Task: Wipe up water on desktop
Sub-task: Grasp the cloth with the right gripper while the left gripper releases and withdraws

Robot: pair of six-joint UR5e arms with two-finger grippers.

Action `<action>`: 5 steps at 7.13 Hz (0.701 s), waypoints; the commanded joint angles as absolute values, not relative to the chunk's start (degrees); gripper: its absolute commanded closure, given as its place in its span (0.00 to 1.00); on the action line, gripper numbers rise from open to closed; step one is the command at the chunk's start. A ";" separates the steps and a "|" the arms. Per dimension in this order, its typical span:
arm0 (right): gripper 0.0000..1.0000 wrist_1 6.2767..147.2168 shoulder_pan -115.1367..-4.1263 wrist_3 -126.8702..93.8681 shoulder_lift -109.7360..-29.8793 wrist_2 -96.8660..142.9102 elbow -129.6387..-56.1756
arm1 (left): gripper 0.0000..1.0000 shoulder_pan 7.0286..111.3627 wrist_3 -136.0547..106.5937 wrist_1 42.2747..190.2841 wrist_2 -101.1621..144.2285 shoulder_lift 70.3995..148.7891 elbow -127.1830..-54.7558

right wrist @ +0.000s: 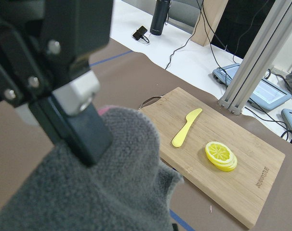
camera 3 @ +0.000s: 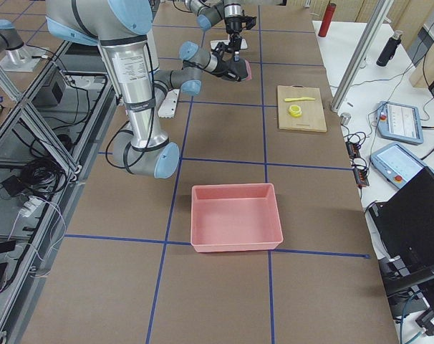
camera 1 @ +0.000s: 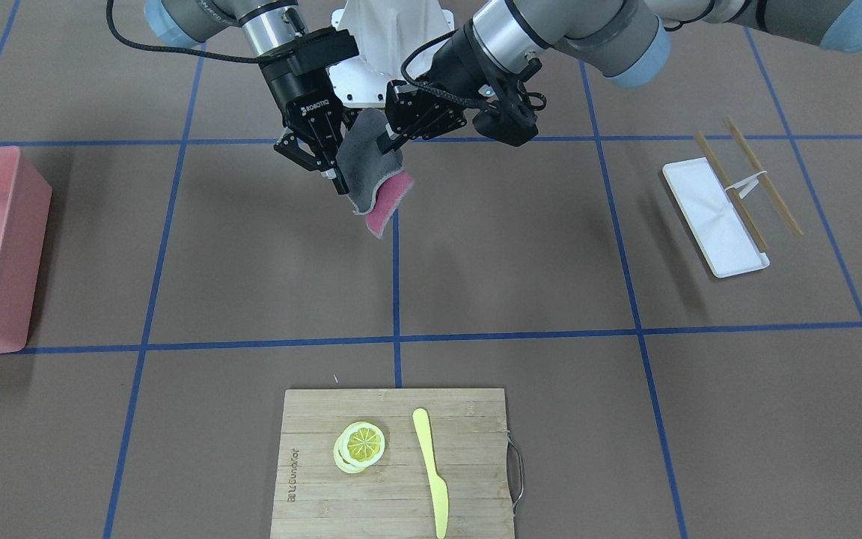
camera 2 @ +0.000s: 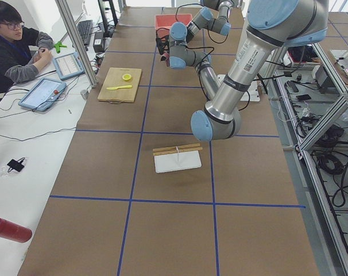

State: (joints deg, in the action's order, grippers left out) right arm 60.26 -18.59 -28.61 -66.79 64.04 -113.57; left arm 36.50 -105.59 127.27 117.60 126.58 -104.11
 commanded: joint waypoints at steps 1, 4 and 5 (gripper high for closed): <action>1.00 60.12 -18.81 -29.00 -66.88 64.07 -113.73 | 1.00 36.48 -105.12 127.27 117.60 126.48 -103.98; 1.00 60.12 -19.60 -31.02 -66.71 64.16 -113.99 | 0.01 37.26 -100.39 127.27 117.33 123.94 -104.06; 1.00 60.12 -20.30 -31.03 -66.71 64.25 -114.17 | 0.01 39.18 -95.76 127.00 117.33 123.06 -104.06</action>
State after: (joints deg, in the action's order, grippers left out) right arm 60.12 -19.59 -30.72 -66.74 64.17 -113.99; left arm 37.56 -100.17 127.20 117.37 124.20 -104.06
